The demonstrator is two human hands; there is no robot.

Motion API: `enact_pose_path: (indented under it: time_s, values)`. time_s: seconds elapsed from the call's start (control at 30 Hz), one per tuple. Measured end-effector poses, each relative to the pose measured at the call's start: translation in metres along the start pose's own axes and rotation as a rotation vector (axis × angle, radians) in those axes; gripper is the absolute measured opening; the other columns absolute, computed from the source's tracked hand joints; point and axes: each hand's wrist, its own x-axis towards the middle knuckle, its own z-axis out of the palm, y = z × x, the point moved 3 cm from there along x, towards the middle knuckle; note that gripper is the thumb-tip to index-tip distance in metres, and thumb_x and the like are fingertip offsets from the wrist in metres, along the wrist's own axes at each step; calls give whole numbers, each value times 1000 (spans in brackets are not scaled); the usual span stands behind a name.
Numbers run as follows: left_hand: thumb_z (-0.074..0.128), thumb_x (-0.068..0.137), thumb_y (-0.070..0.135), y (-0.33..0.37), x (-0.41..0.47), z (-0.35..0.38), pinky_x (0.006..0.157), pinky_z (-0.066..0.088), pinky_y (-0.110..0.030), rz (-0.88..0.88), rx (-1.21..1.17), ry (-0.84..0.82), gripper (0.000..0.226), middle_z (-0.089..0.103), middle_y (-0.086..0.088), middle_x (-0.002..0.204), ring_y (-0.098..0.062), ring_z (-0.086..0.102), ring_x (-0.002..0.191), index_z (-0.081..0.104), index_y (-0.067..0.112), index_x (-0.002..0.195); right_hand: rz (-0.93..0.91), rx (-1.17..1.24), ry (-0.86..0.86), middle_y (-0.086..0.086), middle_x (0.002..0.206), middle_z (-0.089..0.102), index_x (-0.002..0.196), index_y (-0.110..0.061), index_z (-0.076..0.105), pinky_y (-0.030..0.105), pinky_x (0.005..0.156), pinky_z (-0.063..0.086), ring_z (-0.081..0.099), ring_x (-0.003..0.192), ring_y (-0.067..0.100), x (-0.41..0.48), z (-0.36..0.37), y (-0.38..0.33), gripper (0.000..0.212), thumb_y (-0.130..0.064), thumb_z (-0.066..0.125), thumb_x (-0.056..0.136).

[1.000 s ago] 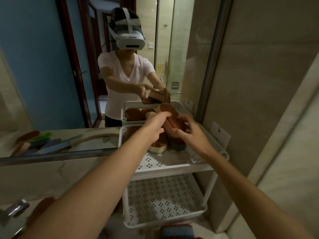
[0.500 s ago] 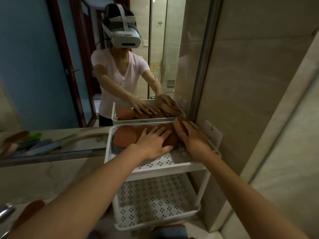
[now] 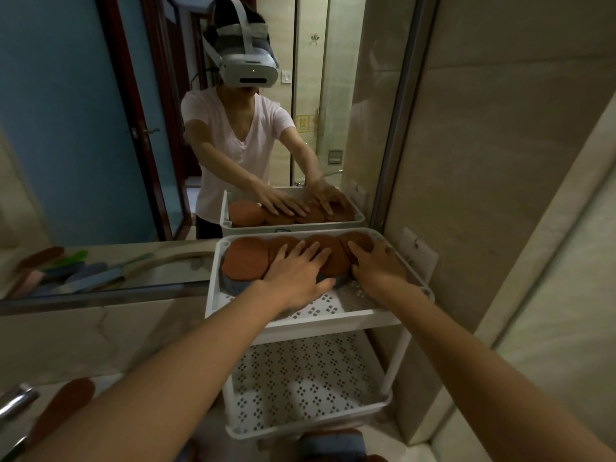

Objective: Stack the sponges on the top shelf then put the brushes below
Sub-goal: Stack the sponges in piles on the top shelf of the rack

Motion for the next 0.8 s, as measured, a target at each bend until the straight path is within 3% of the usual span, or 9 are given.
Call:
enact_pose_path:
  time_s: [0.27,0.43,0.53,0.67,0.8]
  values:
    - [31,96,49,5,2,-3,119,6,-46,-34,-1,-59,64,5,-3,161,-25,3,148,8,25,150,37,-68,-118,16,157,-9,149,-29,0,46,120,11,1,145,37,1,-3,-5,75,-34,49,93]
    - [43,94,39,10,4,-17,119,5,-46,-86,-141,-138,69,8,-6,160,-27,7,147,9,18,150,103,68,-22,20,155,11,148,-12,13,47,118,17,17,142,37,1,4,-14,67,-27,46,92]
    - [47,93,34,10,-3,-32,119,17,-43,-109,-293,-12,69,24,-11,155,-29,23,143,15,13,149,85,98,89,21,151,22,144,-8,25,47,117,19,23,139,36,-11,-3,-11,61,-21,51,90]
    - [47,95,26,13,-28,-52,106,35,-36,-128,-467,192,55,40,-13,145,-27,40,133,27,10,144,-72,352,267,20,127,53,124,-8,48,51,102,41,49,120,38,-37,-14,-18,41,-8,49,83]
    - [49,94,20,21,-76,-64,86,43,-29,-105,-573,406,34,61,-9,116,-22,57,105,53,9,125,-168,458,496,19,130,44,135,-6,39,43,98,42,47,116,34,-94,-11,-35,57,1,52,81]
